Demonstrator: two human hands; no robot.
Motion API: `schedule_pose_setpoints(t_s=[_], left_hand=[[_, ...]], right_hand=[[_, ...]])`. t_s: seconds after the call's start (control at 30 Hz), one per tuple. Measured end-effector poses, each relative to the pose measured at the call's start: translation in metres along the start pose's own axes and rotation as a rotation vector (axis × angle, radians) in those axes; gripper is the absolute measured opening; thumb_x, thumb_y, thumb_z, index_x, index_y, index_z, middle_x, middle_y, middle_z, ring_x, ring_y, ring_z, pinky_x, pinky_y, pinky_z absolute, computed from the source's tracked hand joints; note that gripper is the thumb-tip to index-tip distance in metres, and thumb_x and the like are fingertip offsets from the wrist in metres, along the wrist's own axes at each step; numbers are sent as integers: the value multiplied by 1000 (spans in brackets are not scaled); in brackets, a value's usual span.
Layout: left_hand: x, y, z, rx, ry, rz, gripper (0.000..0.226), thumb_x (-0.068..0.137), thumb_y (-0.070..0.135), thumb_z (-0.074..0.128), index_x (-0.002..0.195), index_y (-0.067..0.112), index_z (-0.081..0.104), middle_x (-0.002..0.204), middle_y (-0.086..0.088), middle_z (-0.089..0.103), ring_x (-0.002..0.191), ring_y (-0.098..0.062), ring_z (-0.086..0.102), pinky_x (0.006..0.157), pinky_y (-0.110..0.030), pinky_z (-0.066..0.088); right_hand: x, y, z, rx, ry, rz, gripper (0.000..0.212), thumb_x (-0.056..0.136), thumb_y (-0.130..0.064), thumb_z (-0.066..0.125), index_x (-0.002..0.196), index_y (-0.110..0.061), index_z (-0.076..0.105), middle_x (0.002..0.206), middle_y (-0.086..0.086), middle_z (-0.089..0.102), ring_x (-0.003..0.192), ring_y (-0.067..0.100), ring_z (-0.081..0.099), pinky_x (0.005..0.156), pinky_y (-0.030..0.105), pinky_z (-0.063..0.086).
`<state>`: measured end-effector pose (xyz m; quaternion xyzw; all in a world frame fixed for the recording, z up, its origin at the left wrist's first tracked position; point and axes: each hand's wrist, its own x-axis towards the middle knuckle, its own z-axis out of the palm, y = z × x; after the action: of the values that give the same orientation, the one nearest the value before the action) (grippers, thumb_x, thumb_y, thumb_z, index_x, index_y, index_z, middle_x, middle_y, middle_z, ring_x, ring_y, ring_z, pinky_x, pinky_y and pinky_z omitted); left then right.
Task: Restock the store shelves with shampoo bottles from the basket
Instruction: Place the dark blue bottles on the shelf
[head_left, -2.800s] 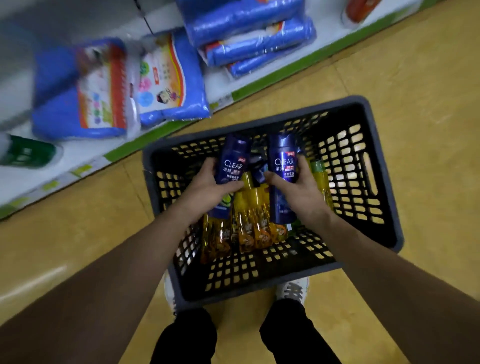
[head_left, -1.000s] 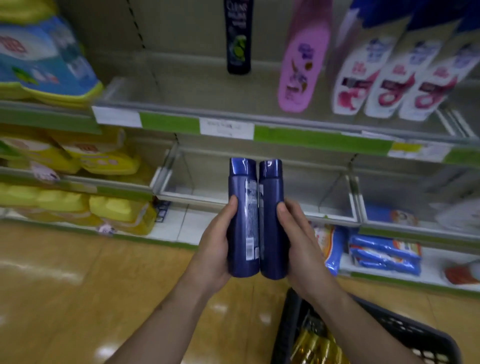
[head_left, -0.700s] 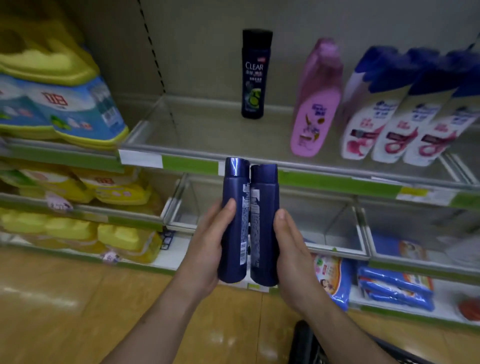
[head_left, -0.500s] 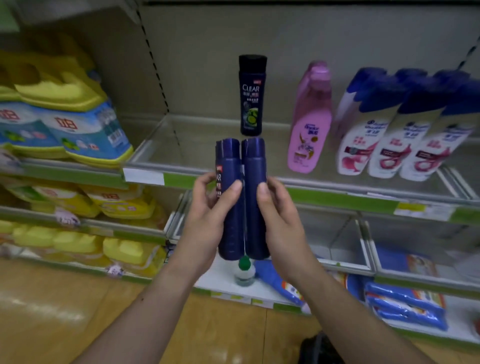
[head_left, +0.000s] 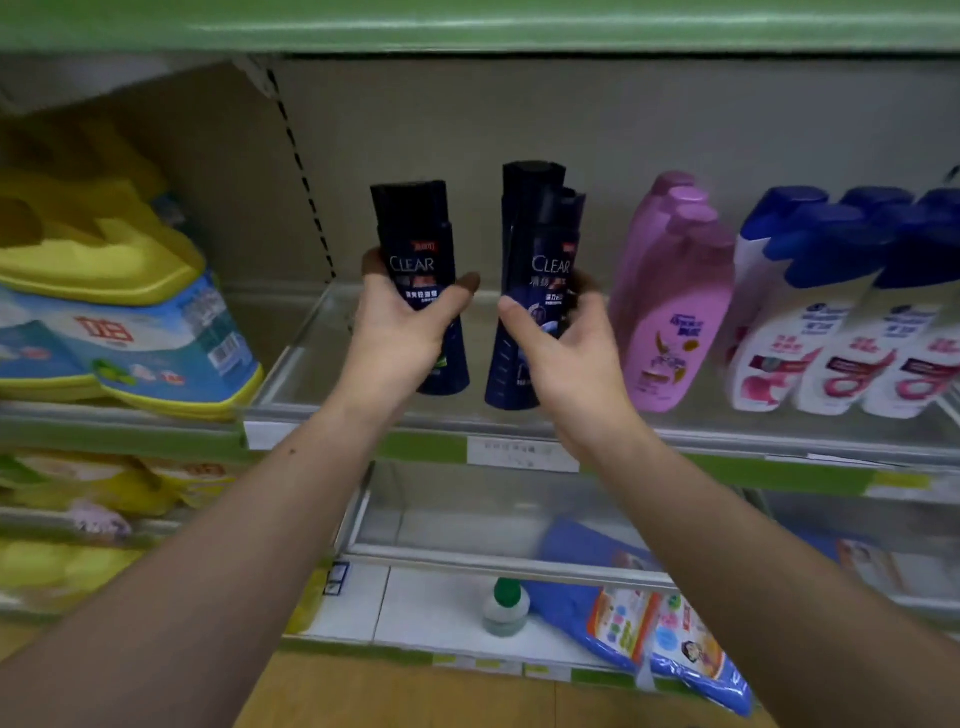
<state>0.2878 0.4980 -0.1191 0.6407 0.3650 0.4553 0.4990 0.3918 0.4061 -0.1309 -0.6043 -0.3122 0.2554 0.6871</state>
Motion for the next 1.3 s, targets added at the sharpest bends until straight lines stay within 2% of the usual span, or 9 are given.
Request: schedule_pose_setpoints(t_s=[0.1,0.2,0.37,0.47,0.53,0.67,0.73,0.9,1.3], left_hand=[[28,-7,6,3,-27,19,51,86,26,77,121,18,41,98,12,64,90,-4,64,82,-28,53],[48,-19,11,15,-84,38,46,89,23,73,117,18,37,104,6,62,98,-15,62,96,-46,52],[70,-33,20,42,-160,65,44,92,23,69,121,17,37,117,-4,62,108,-18,63,101,-48,50],[75,-36,21,67,-203,75,49,91,26,69,125,15,37,120,-4,64,108,-15,64,98,-46,53],[77,-37,20,93,-231,73,53,91,25,70,130,14,36,124,-4,63,111,-15,64,99,-43,53],[72,-43,14,197,-302,48,60,89,5,70,137,11,34,129,-1,59,118,-14,58,104,-33,45],[68,-49,9,281,-301,25,62,86,4,73,138,11,40,125,2,60,115,-13,58,96,-24,43],[69,-58,7,429,-243,44,56,83,14,78,134,14,54,126,0,66,113,-16,61,88,-22,40],[79,-63,23,379,-243,28,56,85,12,76,136,11,53,127,-4,67,115,-20,62,99,-31,47]], right_hand=[[15,-5,10,-136,82,-93,50,85,-23,77,123,-19,45,103,-6,68,96,11,67,92,40,55],[29,-4,14,-258,121,-131,51,84,-23,78,121,-22,44,93,-17,64,86,7,65,80,32,55],[47,8,15,-313,167,-160,51,85,-20,76,123,-21,43,88,-26,58,75,-15,55,59,3,41],[51,17,18,-332,180,-178,52,84,-17,77,120,-26,42,92,-26,59,84,1,63,75,20,51],[52,22,19,-351,175,-198,52,82,-20,78,119,-28,42,103,-15,64,95,12,66,83,33,54],[52,24,21,-396,224,-239,57,77,-24,80,123,-24,46,119,4,59,107,19,62,91,42,53],[51,27,22,-433,239,-227,58,74,-24,80,120,-25,45,117,3,59,107,22,62,91,45,53],[47,40,20,-495,236,-90,53,76,-24,81,108,-25,38,111,4,64,100,25,66,85,48,56],[49,40,14,-520,280,-105,49,78,-25,80,111,-18,44,107,2,65,96,25,67,82,48,55]])
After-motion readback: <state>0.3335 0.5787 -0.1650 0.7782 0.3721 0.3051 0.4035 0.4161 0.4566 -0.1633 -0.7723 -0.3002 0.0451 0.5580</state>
